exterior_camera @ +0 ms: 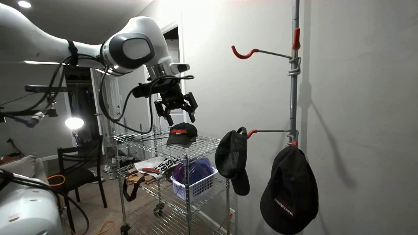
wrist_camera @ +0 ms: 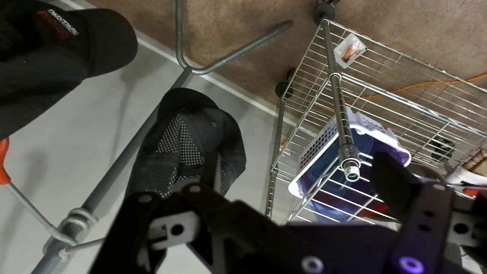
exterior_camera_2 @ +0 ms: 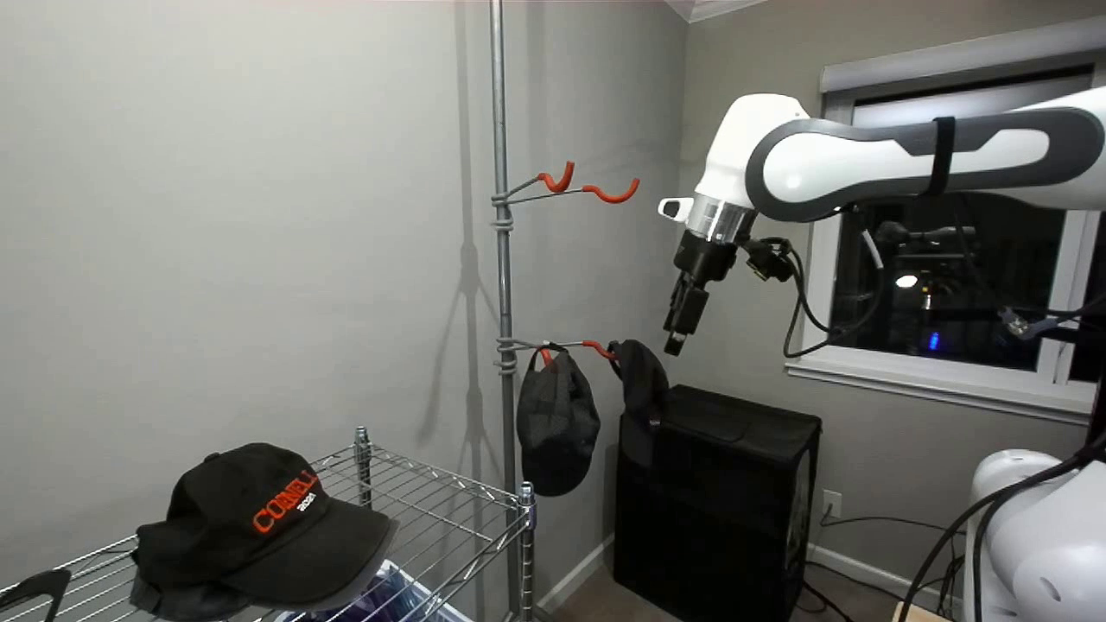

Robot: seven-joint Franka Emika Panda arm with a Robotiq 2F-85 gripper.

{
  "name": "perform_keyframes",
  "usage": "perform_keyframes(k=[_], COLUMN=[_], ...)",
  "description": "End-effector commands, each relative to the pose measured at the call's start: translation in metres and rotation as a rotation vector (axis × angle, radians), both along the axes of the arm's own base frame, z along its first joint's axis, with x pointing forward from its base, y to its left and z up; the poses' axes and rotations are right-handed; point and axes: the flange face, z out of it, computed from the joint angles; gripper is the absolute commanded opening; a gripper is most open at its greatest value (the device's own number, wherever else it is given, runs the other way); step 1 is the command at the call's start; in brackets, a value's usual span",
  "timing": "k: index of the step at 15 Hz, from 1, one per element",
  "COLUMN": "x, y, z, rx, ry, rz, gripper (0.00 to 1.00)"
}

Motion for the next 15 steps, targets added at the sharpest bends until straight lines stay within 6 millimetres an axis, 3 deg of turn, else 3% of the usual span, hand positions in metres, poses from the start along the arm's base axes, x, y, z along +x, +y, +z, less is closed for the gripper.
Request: perform_keyframes(k=[1,13,14,15], x=[-0.015,-0.015,-0.013,-0.006], y=[0.014,0.02,0.028,0.063], z=[0.0,0.005,0.006,0.008], rx=[-0.034,-0.014,-0.016,-0.012], ry=[0.007,0.01,0.008,0.004], rz=[0.076,0.061,0.076,0.13], gripper=[1.0,1.0,1.0,1.0])
